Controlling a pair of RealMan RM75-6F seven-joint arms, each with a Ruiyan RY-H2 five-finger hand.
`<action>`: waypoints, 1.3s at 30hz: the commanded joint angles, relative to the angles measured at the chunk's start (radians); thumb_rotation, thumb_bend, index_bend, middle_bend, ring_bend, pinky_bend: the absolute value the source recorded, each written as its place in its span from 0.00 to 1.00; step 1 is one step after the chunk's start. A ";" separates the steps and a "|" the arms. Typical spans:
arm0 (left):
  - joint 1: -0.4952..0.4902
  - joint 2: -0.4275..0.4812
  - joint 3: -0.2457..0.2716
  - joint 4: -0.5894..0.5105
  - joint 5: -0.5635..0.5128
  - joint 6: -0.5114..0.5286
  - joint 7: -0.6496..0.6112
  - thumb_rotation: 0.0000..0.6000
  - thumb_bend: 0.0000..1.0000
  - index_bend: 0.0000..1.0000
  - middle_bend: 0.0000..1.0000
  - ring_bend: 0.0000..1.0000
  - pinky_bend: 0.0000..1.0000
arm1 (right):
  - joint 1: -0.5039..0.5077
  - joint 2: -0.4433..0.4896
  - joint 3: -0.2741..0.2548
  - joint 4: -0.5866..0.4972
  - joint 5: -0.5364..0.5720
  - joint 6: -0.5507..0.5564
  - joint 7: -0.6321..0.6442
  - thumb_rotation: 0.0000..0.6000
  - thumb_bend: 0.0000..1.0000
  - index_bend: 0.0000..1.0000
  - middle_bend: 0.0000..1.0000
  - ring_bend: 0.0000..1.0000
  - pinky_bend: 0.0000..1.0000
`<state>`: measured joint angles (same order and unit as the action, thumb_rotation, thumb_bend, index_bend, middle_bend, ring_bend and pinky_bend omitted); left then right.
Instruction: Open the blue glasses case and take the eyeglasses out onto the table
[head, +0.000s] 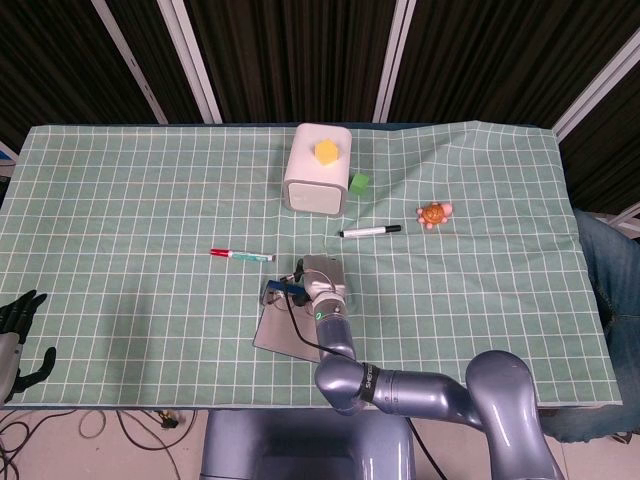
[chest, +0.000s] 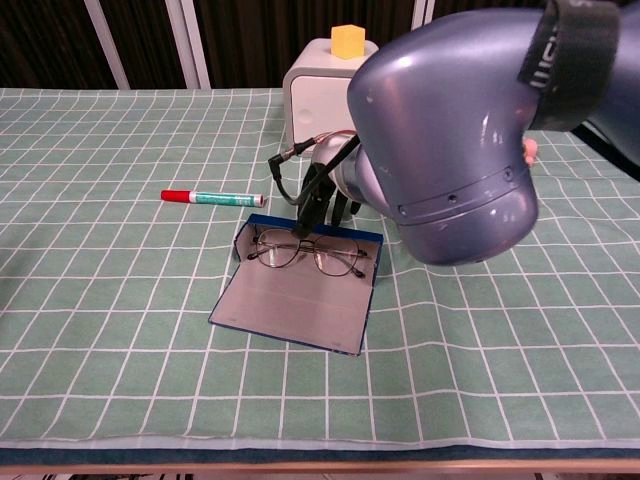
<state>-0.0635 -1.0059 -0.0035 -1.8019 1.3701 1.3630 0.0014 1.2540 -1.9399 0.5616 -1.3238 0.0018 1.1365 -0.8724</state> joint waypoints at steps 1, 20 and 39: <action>0.000 0.000 0.000 0.000 -0.001 0.000 0.000 1.00 0.45 0.02 0.00 0.00 0.00 | 0.000 0.001 0.002 -0.002 -0.002 0.000 -0.004 1.00 0.35 0.49 0.53 0.43 0.25; -0.001 0.001 -0.001 -0.003 -0.005 -0.002 -0.001 1.00 0.45 0.02 0.00 0.00 0.00 | -0.001 -0.003 0.009 -0.005 -0.003 -0.002 -0.025 1.00 0.37 0.52 0.54 0.43 0.25; -0.001 0.002 -0.001 -0.006 -0.007 -0.004 -0.005 1.00 0.45 0.02 0.00 0.00 0.00 | -0.021 0.018 0.005 -0.023 0.008 -0.028 -0.039 1.00 0.40 0.55 0.57 0.44 0.25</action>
<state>-0.0645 -1.0034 -0.0044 -1.8081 1.3628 1.3590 -0.0036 1.2344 -1.9233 0.5673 -1.3455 0.0108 1.1092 -0.9124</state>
